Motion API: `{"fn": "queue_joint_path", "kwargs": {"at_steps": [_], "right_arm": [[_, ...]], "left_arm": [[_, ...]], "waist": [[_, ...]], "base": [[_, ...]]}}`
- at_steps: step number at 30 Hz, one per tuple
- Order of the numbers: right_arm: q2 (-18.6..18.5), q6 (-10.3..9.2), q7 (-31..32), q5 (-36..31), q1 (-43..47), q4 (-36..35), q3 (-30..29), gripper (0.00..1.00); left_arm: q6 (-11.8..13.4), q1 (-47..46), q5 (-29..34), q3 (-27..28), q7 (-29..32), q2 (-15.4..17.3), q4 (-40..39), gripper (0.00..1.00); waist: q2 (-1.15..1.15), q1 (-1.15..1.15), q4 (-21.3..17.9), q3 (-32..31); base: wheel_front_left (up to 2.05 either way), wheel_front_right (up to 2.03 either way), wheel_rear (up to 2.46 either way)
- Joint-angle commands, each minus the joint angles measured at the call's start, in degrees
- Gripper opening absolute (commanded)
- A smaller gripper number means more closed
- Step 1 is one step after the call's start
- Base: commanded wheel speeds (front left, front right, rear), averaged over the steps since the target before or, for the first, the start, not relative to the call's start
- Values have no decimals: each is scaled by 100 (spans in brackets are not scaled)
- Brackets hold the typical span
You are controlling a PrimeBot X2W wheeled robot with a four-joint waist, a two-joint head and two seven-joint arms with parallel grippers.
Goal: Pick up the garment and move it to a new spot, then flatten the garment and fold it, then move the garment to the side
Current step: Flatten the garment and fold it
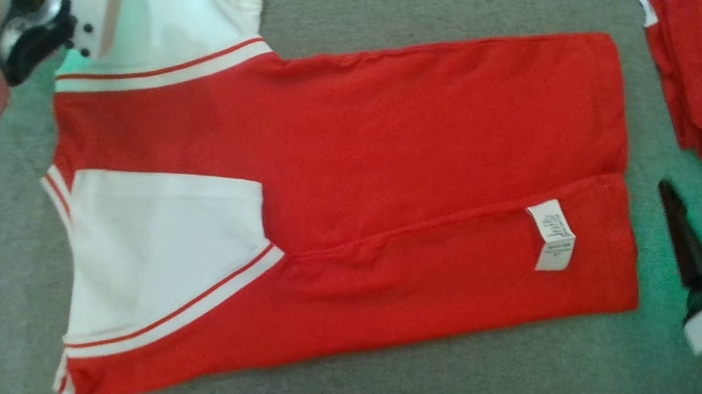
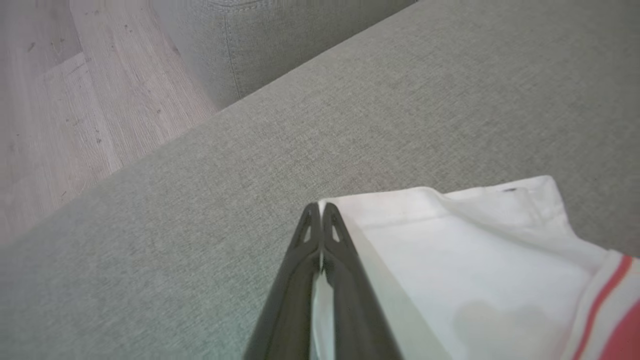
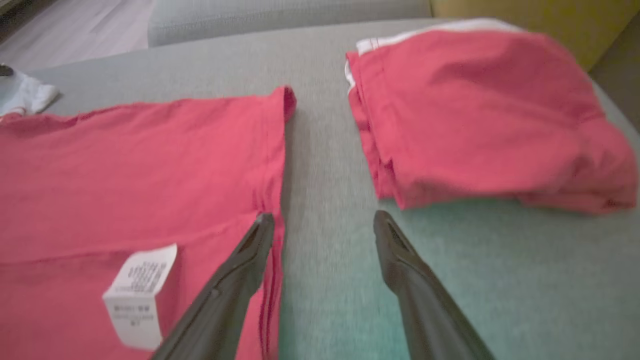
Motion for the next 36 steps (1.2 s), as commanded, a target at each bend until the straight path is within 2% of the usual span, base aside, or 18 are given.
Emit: {"fn": "queue_joint_path", "kwargs": {"at_steps": [1, 4, 5, 10, 18, 27, 28, 29, 31, 32, 33, 34, 36], "right_arm": [[-259, 19, 125, 43, -293, -182, 24, 100], [-302, 19, 546, 121, -777, -30, 179, 100], [-360, 19, 755, 105, -1183, 175, 283, 100], [-393, 19, 1109, 175, -2052, 929, 626, 100], [-609, 19, 1013, 408, -2726, 1929, 1237, 100], [-764, 19, 786, 704, -3079, 2392, 1871, 98], [-780, 19, 768, 742, -3113, 2431, 1943, 85], [-799, 19, 758, 771, -3146, 2469, 2021, 57], [-831, 19, 742, 834, -3206, 2542, 2167, 36], [-846, 19, 739, 873, -3232, 2571, 2237, 20], [-863, 19, 725, 911, -3259, 2596, 2301, 9], [-879, 19, 706, 948, -3288, 2620, 2360, 2], [-924, 19, 635, 985, -3359, 2636, 2491, 0]], "left_arm": [[10, -342, -58, 73, -91, 212, -230, 0], [10, -398, -122, -86, -170, 185, -414, 0], [10, -455, -160, -203, -200, 175, -547, 0], [10, -653, -221, -478, -299, 167, -892, 0], [10, -921, -362, -850, -560, 4, -1217, 0], [10, -1060, -523, -1180, -819, -17, -1197, 0], [10, -1077, -548, -1219, -840, -9, -1186, 0], [10, -1095, -572, -1257, -859, -2, -1175, 0], [10, -1124, -627, -1328, -899, 8, -1148, 0], [10, -1137, -656, -1365, -914, 13, -1133, 0], [10, -1152, -683, -1403, -930, 17, -1118, 0], [10, -1171, -710, -1439, -949, 21, -1103, 0], [10, -1209, -750, -1505, -1017, 30, -1069, 0]], "waist": [[0, 0, 125, -61], [0, 0, 277, -93], [0, 0, 384, -90], [0, 0, 665, -18], [0, 0, 1062, 160], [0, 0, 1207, 200], [0, 0, 1217, 203], [0, 0, 1227, 206], [0, 0, 1243, 204], [0, 0, 1251, 201], [0, 0, 1258, 199], [0, 0, 1266, 196], [0, 0, 1278, 187]], "base": [[0, 0, 0], [0, 0, 0], [0, 0, 0], [0, 0, 0], [0, 0, 0], [0, 0, 0], [0, 0, 0], [0, 0, 0], [0, 0, 0], [0, 0, 0], [0, 0, 0], [0, 0, 0], [0, 0, 0]]}}
